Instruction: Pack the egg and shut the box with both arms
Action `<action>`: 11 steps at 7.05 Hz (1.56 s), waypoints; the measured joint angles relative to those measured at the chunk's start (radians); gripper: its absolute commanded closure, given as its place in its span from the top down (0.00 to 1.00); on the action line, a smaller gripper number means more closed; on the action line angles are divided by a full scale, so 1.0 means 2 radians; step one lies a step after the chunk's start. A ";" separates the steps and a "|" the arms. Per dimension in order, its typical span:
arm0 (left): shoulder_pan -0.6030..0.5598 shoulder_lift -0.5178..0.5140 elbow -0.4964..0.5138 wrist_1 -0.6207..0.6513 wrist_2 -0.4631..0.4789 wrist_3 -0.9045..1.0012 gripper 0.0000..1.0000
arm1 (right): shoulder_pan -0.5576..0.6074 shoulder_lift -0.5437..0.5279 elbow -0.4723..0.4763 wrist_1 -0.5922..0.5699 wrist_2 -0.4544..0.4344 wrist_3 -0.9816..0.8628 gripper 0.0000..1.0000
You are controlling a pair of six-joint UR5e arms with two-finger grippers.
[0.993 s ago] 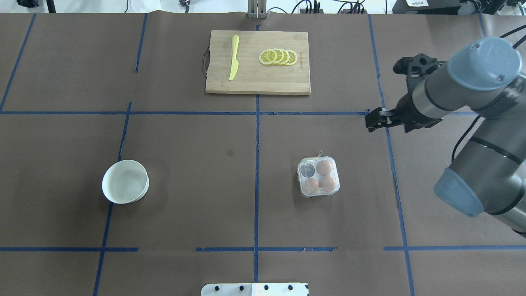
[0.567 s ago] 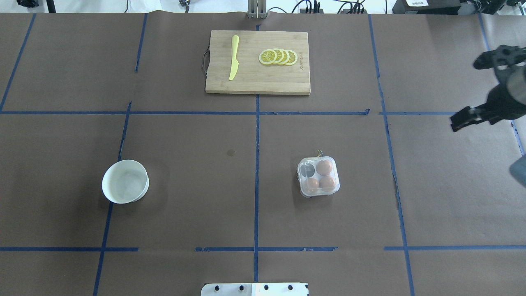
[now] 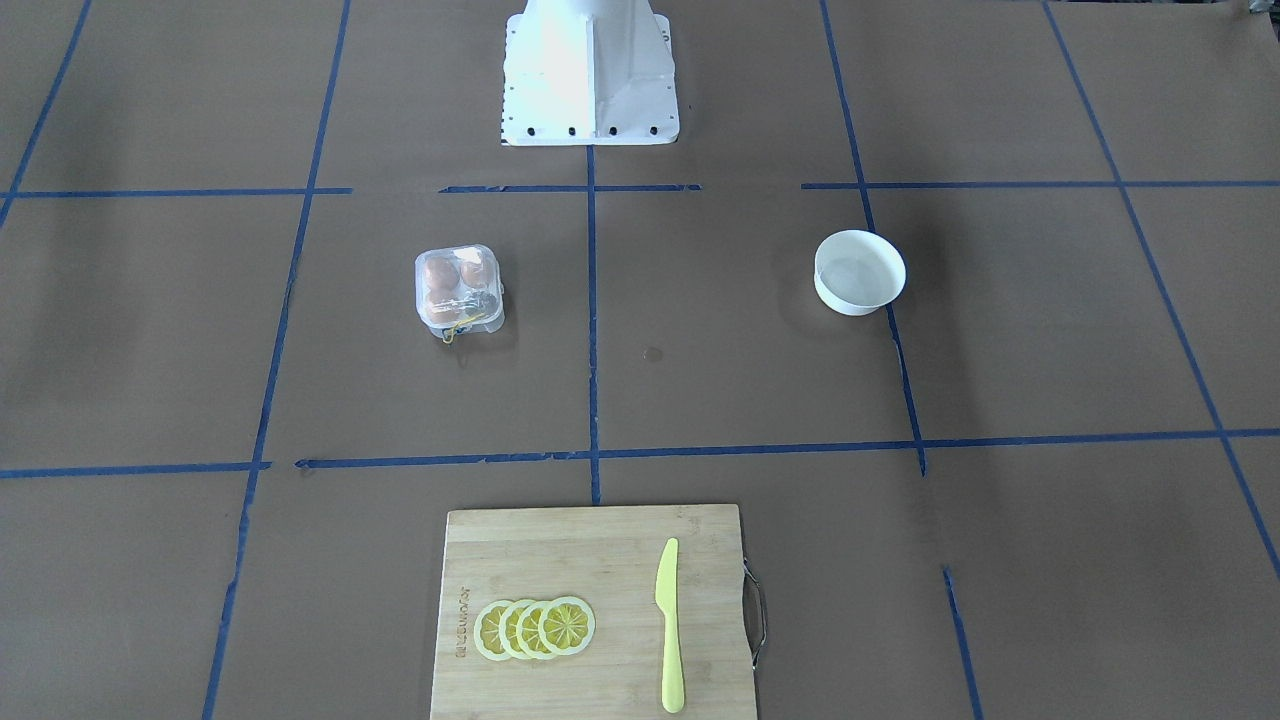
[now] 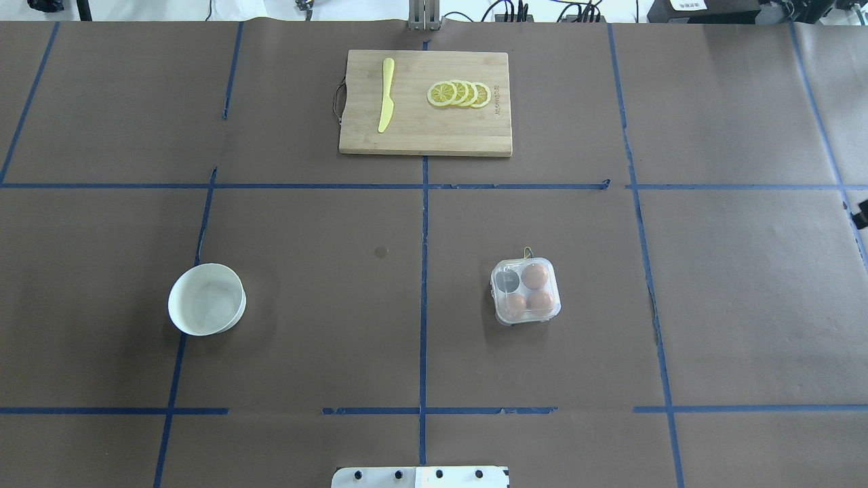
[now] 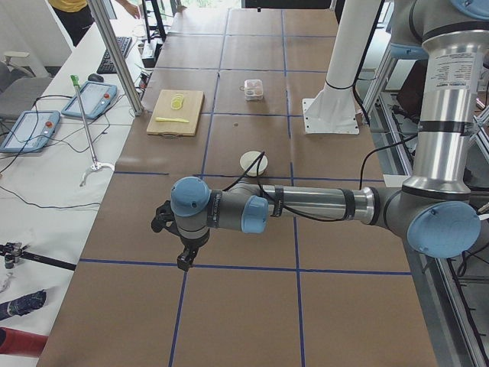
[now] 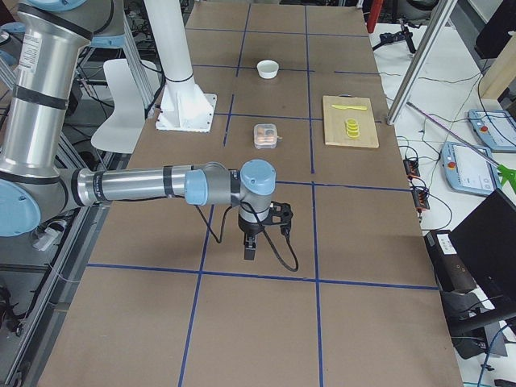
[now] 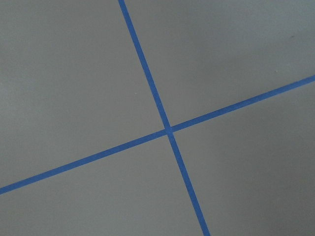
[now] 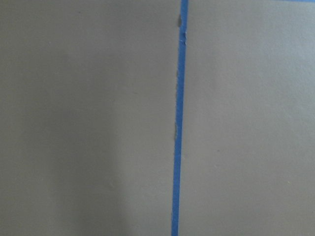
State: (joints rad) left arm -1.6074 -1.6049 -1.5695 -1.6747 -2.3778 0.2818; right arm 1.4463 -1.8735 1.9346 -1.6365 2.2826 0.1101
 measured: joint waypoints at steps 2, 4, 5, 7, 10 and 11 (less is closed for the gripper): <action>0.000 0.000 0.000 -0.003 -0.001 0.000 1.00 | 0.028 -0.009 -0.017 0.001 -0.005 0.001 1.00; 0.002 -0.001 0.000 -0.004 -0.004 -0.001 1.00 | 0.043 -0.005 -0.022 0.000 -0.038 -0.001 1.00; 0.003 -0.001 0.000 -0.002 -0.004 -0.002 1.00 | 0.045 -0.002 -0.023 0.003 -0.056 -0.002 1.00; 0.007 -0.001 0.002 0.022 -0.001 -0.009 1.00 | 0.045 0.006 -0.021 0.005 -0.058 0.000 1.00; 0.014 -0.002 -0.002 0.073 -0.003 -0.015 1.00 | 0.045 0.008 -0.022 0.006 -0.012 0.002 1.00; 0.014 -0.003 -0.002 0.072 -0.003 -0.013 1.00 | 0.045 0.007 -0.022 0.007 0.001 0.001 1.00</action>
State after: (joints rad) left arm -1.5793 -1.6118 -1.5740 -1.5316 -2.3840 0.2549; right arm 1.5356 -1.8604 1.8907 -1.6232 2.2841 0.1127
